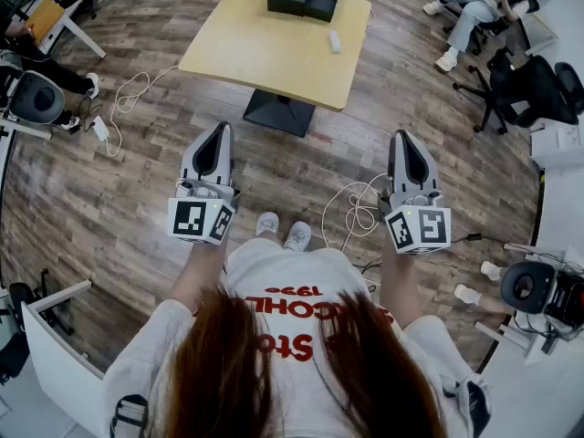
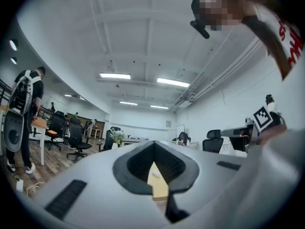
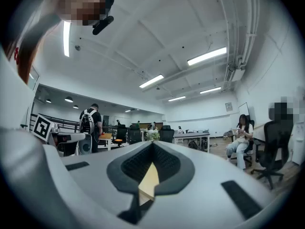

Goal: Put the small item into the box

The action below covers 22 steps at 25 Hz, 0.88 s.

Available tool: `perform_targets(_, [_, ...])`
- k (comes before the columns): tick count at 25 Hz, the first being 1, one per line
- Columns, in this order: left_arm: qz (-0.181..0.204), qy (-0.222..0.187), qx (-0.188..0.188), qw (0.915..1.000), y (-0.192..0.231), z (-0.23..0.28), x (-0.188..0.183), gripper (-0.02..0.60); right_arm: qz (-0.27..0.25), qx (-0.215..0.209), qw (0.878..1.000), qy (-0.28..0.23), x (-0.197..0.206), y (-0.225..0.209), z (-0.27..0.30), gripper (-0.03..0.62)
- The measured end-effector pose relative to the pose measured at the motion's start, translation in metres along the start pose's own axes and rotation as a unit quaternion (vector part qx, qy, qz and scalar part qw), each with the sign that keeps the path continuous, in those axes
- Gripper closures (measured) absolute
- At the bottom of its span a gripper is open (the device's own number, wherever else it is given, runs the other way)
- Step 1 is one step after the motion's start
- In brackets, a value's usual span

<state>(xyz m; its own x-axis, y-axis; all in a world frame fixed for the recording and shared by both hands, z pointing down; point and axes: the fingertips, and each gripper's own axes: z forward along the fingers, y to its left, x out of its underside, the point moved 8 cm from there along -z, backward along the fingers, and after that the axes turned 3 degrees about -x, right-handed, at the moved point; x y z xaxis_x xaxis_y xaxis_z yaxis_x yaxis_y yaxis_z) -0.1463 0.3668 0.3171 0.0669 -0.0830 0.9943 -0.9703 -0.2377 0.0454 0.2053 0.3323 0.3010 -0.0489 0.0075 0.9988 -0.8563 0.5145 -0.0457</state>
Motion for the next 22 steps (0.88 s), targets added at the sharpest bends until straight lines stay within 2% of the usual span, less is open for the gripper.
perform_targets(14, [0.012, -0.002, -0.010, 0.9999, -0.006, 0.020, -0.004, 0.577, 0.022, -0.022, 0.999, -0.016, -0.005, -0.021, 0.013, 0.589])
perform_targets(22, [0.002, 0.002, 0.001, 1.0000, 0.015, 0.072, 0.006, 0.577, 0.030, -0.023, 0.999, -0.013, -0.005, -0.039, 0.058, 0.589])
